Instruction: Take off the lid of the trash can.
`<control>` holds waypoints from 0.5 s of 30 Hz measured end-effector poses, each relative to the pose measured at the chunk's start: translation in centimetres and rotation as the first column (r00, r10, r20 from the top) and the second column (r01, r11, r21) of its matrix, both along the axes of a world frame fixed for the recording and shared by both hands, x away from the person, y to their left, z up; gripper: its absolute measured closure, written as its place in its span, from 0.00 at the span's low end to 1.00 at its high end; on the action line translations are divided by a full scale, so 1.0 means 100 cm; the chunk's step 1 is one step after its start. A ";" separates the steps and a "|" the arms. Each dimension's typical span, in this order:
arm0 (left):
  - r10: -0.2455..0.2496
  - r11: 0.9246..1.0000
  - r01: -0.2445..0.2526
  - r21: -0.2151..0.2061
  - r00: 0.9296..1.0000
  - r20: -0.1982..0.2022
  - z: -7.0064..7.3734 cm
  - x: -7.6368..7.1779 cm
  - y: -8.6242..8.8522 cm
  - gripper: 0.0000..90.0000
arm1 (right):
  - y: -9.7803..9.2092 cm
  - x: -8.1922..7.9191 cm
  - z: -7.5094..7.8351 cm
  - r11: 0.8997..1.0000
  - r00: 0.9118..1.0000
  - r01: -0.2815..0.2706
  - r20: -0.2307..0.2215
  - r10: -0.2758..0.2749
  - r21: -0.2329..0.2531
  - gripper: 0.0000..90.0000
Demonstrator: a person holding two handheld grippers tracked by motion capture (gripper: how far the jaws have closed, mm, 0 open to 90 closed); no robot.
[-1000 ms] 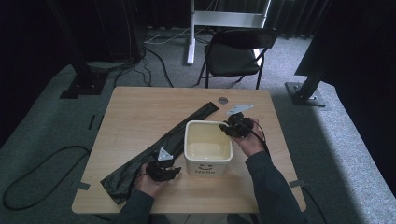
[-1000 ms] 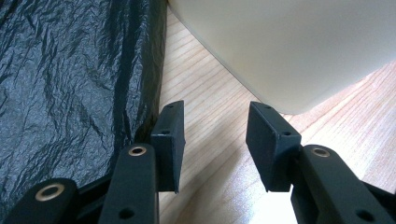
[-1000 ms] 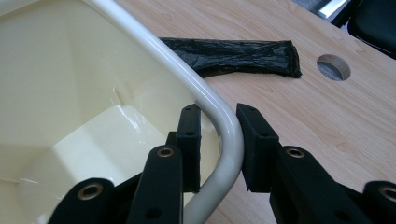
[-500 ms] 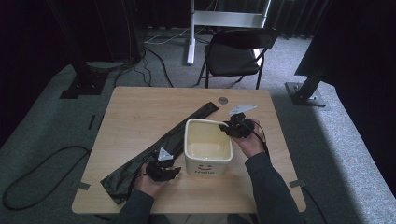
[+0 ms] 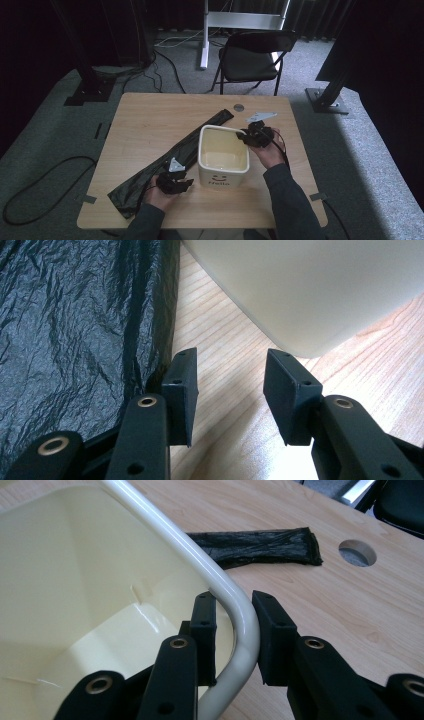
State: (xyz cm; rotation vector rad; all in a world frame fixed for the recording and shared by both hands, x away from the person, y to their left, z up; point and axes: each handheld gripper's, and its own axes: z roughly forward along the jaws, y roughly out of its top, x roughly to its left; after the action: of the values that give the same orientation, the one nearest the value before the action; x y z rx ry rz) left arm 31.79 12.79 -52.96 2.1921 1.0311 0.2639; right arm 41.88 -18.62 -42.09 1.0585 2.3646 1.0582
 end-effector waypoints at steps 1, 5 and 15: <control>-0.001 1.000 0.001 0.002 1.000 0.000 0.000 0.000 0.000 0.64 | -0.001 0.000 0.001 1.000 1.000 0.001 0.005 -0.001 0.006 0.82; -0.001 1.000 0.001 0.002 1.000 0.000 0.000 0.000 0.000 0.64 | -0.004 -0.001 0.005 1.000 1.000 0.005 0.013 -0.005 0.011 0.82; 0.000 1.000 0.000 0.005 1.000 -0.004 0.000 0.000 0.000 0.64 | -0.009 -0.004 0.010 1.000 1.000 0.002 0.022 -0.003 0.031 0.83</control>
State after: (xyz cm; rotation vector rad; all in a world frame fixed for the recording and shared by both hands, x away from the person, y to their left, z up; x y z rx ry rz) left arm 31.83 12.76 -53.00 2.1976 1.0338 0.2625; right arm 41.52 -19.51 -41.08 1.0550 2.3364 1.1033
